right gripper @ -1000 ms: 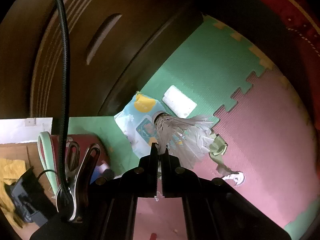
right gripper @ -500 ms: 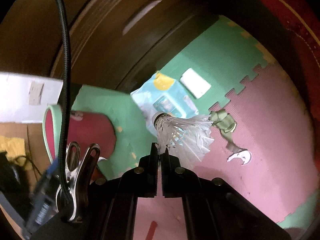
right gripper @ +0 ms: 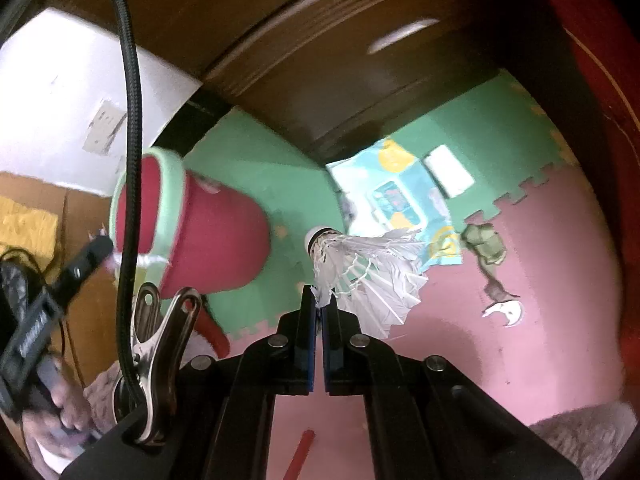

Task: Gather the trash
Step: 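Carry the ring and shuttlecock in both tools over the red bucket, then open the left tool to drop the pink ring into the bucket, then open the right tool to drop the white shuttlecock into the bucket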

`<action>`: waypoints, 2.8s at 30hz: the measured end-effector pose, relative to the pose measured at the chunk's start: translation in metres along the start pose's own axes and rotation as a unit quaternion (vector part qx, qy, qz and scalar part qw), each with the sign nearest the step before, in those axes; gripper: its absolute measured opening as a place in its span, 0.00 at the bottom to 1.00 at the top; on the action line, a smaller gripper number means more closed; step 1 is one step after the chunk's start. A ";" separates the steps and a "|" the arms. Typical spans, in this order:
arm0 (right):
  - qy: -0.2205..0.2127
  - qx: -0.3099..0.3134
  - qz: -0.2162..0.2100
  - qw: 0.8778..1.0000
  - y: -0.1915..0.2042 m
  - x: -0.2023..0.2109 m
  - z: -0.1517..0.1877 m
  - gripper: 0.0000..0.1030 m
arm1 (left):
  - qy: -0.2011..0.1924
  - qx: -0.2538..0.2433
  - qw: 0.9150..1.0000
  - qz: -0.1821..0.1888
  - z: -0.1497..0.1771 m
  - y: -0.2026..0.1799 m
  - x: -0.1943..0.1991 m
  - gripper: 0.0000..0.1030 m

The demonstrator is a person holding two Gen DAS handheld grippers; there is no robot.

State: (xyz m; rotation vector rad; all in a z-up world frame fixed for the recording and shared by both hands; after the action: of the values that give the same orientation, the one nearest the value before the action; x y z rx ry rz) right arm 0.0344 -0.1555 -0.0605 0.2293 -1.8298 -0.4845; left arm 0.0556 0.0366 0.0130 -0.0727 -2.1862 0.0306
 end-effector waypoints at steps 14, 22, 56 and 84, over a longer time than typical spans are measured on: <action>-0.033 0.076 -0.021 0.996 0.090 0.011 0.001 0.03 | 0.008 0.083 0.994 -0.068 -0.012 0.101 -0.023 0.45; -0.048 0.111 -0.036 0.992 0.127 0.015 -0.002 0.03 | 0.035 0.136 0.983 -0.117 -0.001 0.142 -0.050 0.45; -0.055 0.168 -0.092 0.980 0.193 -0.021 0.004 0.03 | 0.061 0.182 0.973 -0.128 -0.009 0.154 -0.030 0.54; -0.041 0.174 -0.117 0.977 0.225 -0.063 -0.004 0.07 | 0.081 0.234 0.958 -0.143 -0.006 0.181 -0.017 0.53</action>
State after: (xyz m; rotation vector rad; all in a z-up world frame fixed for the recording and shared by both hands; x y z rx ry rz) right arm 0.0775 0.0695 -0.0150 0.6781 -1.9720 -0.3335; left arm 0.0776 0.2156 -0.0066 0.4918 -1.9525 0.3620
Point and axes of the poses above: each gripper's, at about its wrist camera, not at the fingertips, and x roughly against the way its jaws point, y to its left, z to its underside, the point moved 1 cm from there along -x, roughly the way its jaws point, and after that the axes turned 7 degrees about -y, right-handed, at the moved point
